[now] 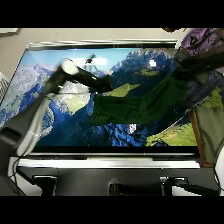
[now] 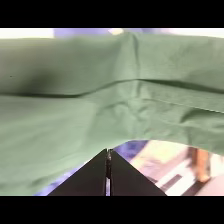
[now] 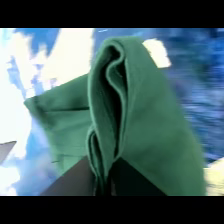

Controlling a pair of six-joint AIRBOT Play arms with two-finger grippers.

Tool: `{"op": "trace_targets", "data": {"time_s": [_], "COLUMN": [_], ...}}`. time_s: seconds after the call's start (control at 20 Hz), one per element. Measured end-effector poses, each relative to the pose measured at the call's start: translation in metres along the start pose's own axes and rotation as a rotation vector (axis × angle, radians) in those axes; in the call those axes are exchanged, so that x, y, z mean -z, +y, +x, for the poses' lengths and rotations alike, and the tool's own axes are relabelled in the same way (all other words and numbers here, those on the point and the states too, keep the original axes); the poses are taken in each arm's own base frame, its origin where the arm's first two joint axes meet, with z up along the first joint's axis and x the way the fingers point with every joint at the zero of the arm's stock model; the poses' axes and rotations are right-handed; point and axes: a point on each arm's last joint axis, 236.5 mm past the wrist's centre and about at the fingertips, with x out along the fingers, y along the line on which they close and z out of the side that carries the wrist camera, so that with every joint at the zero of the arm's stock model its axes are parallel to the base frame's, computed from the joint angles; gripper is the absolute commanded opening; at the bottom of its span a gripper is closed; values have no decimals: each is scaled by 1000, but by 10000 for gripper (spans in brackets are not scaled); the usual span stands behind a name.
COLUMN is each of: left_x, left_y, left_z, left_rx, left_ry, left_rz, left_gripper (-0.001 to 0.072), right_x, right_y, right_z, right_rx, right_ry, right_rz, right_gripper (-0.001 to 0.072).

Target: Fold the clothes and pants, and hang the long-sleeved shirts on hangers.

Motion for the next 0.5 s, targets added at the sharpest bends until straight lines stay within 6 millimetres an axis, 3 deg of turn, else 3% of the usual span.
{"op": "trace_targets", "data": {"time_s": [0.15,0.25,0.4,0.5], "left_x": [-21,-28,-31,-30], "left_y": [21,29,40,47], "left_z": [-75,-114,-155,-171], "left_rx": [-56,-76,-103,-119], "left_ry": [-96,-146,-196,-209], "left_rz": [-6,-15,-25,-27], "left_gripper": [20,20,21,21], "right_x": [26,47,80,101], "right_y": [47,75,105,118], "right_z": [33,59,100,126], "right_rx": [-55,-78,-91,-89], "right_ry": [33,59,107,138], "right_rz": [-14,-26,-41,-50], "right_gripper": [28,28,28,28]}}
